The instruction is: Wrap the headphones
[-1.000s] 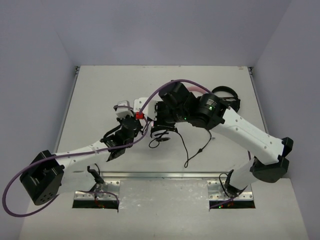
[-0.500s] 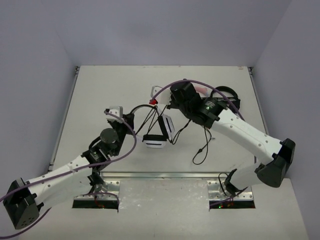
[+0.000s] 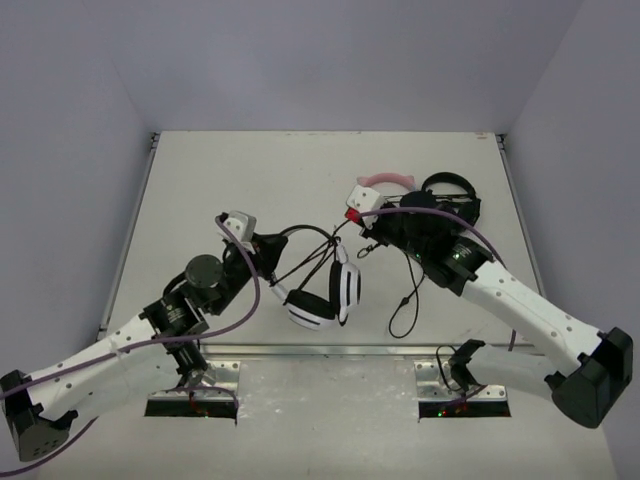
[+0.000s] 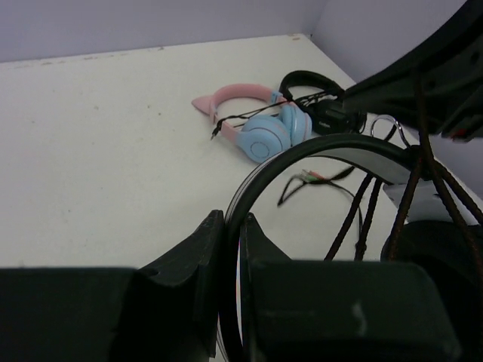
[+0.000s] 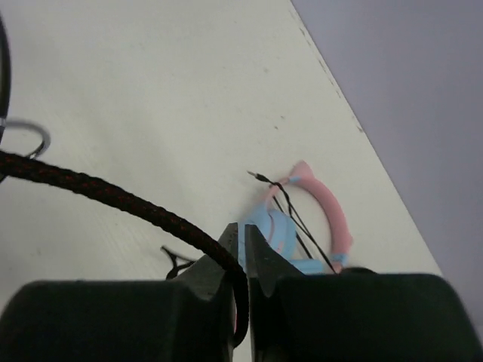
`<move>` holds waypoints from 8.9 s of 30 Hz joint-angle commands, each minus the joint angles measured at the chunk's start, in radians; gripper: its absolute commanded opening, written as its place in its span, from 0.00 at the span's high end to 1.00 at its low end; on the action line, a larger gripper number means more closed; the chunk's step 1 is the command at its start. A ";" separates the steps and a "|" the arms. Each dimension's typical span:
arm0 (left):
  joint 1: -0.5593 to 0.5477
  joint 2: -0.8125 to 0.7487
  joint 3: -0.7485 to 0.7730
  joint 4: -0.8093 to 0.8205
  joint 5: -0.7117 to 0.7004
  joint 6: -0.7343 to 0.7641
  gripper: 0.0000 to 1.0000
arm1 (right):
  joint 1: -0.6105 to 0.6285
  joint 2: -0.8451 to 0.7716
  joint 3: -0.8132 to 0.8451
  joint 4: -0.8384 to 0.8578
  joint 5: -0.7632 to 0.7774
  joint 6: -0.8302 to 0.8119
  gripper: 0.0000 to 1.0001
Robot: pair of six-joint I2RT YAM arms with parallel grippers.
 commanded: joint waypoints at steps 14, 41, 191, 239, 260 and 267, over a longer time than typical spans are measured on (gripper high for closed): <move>-0.002 -0.037 0.628 -0.193 -0.067 -0.119 1.00 | 0.000 0.174 -0.196 0.603 -0.384 0.580 0.42; -0.002 0.325 1.038 -0.103 -0.759 -0.155 1.00 | 0.162 0.232 -0.614 1.177 -0.605 0.908 0.48; -0.105 0.335 0.862 0.198 -0.624 -0.596 1.00 | 0.289 0.319 -0.318 1.588 -0.625 1.131 0.67; 0.170 0.353 -0.163 0.664 -0.226 -0.138 1.00 | 0.842 0.172 0.689 -0.687 0.547 0.203 0.99; -0.024 -0.389 -0.171 0.062 -0.112 -0.187 1.00 | -0.122 0.151 0.348 -0.260 0.087 0.203 0.99; -0.024 -0.183 0.171 -0.052 0.007 -0.291 1.00 | -0.122 0.152 0.235 -0.107 -0.172 0.377 0.99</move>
